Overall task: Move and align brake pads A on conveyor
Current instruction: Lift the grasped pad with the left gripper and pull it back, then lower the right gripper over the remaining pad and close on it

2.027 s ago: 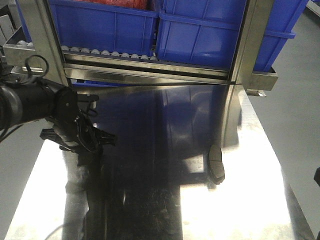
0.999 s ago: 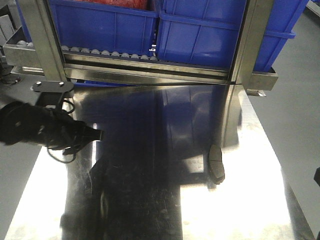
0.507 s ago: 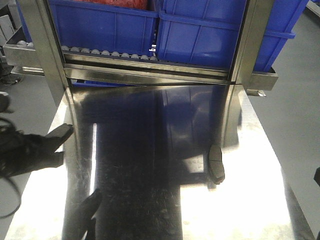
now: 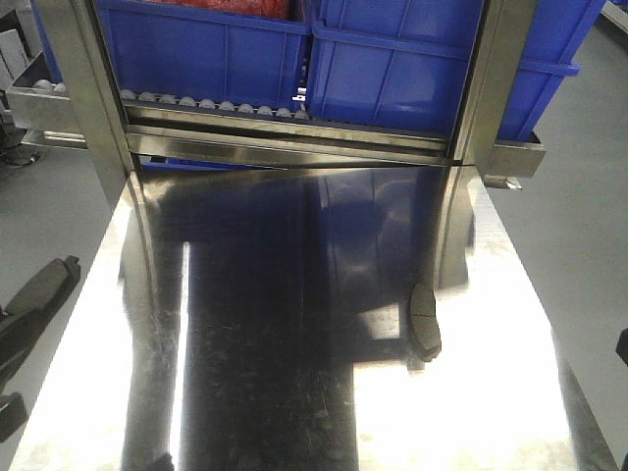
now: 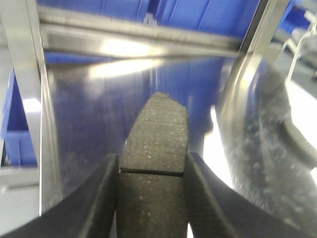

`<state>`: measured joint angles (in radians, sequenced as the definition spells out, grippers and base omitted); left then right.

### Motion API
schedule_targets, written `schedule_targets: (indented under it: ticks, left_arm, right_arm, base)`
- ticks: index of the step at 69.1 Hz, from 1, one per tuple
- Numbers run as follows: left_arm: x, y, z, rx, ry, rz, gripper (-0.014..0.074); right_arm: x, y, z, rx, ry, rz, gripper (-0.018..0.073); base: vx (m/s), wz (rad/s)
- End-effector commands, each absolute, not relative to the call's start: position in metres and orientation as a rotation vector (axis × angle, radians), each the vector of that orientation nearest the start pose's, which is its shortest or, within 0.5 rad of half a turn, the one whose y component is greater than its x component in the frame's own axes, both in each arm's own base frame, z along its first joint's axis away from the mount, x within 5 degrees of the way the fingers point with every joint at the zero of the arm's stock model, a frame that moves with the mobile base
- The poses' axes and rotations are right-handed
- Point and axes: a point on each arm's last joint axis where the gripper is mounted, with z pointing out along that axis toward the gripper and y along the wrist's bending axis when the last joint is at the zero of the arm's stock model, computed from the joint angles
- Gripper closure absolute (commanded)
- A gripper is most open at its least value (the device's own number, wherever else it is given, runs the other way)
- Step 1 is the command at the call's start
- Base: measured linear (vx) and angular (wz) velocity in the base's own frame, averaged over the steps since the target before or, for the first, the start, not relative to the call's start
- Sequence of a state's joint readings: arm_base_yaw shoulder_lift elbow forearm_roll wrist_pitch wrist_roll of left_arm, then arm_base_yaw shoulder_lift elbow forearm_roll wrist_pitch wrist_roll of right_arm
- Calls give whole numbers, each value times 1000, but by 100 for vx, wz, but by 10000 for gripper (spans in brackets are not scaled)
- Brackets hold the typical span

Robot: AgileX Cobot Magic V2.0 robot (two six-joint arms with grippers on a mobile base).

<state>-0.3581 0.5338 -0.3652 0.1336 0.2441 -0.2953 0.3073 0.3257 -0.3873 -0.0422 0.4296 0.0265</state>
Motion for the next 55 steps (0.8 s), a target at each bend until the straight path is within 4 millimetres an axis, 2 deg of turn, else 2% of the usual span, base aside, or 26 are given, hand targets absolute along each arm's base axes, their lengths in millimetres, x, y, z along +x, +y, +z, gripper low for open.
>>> schedule_targets:
  ticks: [1,55]
  left_arm:
    - [106,-38,295,161,1737,-367,489]
    - [106,-38,295,159,1740,-367,489]
  right_arm:
    - [76,22,298,-279,1743,193,563]
    - [76,22,298,-279,1743,193,563]
  base:
    - [0,0]
    - [0,0]
